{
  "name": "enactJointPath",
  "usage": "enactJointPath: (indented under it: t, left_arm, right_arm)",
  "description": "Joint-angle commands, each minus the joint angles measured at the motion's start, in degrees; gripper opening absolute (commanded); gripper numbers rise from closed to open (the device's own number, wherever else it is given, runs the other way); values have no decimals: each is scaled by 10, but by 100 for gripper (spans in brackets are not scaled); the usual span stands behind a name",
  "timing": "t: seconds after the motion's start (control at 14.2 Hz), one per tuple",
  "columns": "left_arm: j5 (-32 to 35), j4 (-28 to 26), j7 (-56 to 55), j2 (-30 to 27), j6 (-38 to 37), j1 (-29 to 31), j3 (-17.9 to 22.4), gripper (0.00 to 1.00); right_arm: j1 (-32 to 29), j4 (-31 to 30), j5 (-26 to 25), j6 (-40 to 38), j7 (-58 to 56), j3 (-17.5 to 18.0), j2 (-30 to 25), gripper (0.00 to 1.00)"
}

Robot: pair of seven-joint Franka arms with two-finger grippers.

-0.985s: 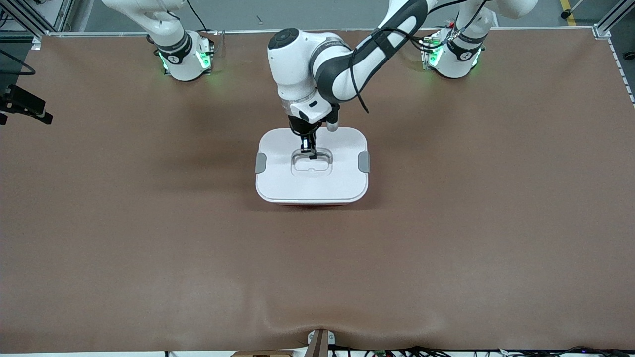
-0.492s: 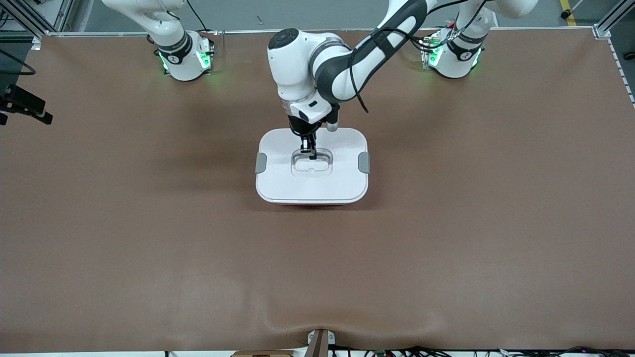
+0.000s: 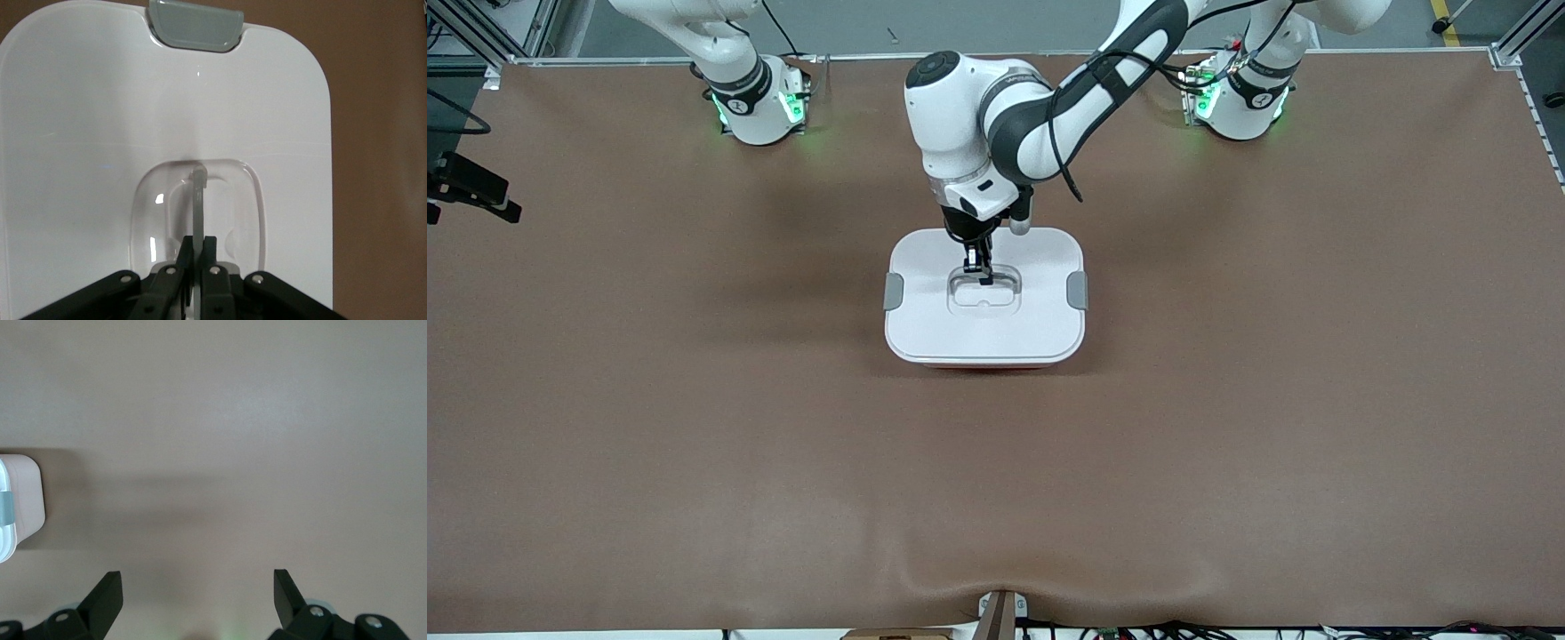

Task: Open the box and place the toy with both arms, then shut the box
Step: 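Lower the lid onto the tub and press it with the left gripper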

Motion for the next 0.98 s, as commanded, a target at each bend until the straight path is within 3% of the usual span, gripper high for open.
enactJointPath:
  t: [0.0, 0.91]
  left_arm:
    - [45, -15, -171, -2, 2, -7, -2, 0]
    - [45, -38, -194, -7, -1, -4, -2, 0]
  right_arm:
    - [-9, 6, -3, -9, -9, 6, -2, 100]
    - [-10, 7, -3, -9, -16, 6, -2, 100]
